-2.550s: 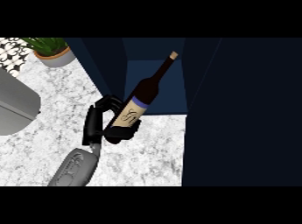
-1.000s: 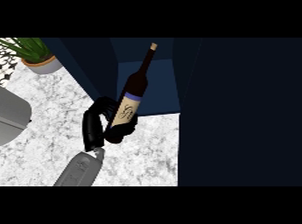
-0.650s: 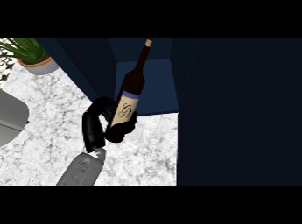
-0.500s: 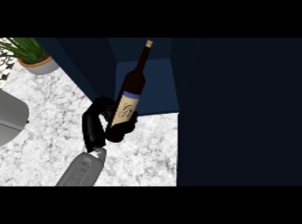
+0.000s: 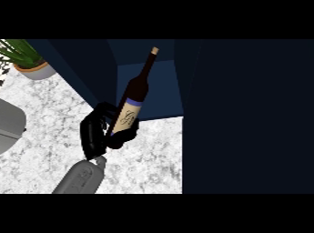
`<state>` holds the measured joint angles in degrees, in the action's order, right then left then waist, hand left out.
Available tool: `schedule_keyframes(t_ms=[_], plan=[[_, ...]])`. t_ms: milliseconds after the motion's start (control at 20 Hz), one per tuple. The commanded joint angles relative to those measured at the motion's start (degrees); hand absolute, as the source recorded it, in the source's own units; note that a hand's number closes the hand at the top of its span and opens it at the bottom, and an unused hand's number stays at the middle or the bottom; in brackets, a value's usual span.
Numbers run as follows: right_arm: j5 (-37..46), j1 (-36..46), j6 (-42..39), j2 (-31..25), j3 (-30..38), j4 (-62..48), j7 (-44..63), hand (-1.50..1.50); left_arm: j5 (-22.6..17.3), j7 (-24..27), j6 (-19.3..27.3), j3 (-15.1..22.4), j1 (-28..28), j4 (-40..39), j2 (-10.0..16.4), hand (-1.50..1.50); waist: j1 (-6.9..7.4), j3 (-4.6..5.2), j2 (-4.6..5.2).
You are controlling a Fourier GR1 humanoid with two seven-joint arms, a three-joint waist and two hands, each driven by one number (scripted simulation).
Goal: Pick up the wine, place it into the cabinet and close the cabinet
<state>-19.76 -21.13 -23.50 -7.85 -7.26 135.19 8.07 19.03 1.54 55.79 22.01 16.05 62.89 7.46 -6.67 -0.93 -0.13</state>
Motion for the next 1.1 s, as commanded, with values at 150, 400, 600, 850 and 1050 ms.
schedule_keyframes(t_ms=[150, 400, 600, 850, 1050], plan=[[-2.91, -0.56, -1.14, -0.03, -0.97, 1.07, -0.08, -1.50, 2.12, -7.61, -6.85, 0.53, 15.79, -8.81, -3.17, 1.50, -2.72, 0.77, 1.58], [-3.30, -0.36, -0.83, -0.35, 0.07, 0.49, 0.42, -1.50, 3.58, -10.81, -5.68, 0.48, 15.38, -9.04, -3.56, 1.50, -3.01, 0.79, 1.89], [-3.91, -1.30, -1.70, -1.04, 0.39, 1.47, 0.09, -1.50, 5.97, -14.33, -4.67, 1.00, 13.90, -10.10, -3.96, 1.50, -4.05, 0.69, 1.77], [-3.54, 0.03, -1.54, -1.28, 1.09, 0.85, 0.10, -1.50, 11.38, -17.19, -2.03, 0.29, 15.70, -12.30, -3.46, 1.50, -3.12, 0.70, 1.88], [-3.64, -1.25, -1.98, -1.64, 0.41, 2.07, 0.48, -1.50, 13.66, -19.41, -2.25, -0.09, 16.21, -13.62, -3.56, -1.50, -3.37, 0.81, 1.78]])
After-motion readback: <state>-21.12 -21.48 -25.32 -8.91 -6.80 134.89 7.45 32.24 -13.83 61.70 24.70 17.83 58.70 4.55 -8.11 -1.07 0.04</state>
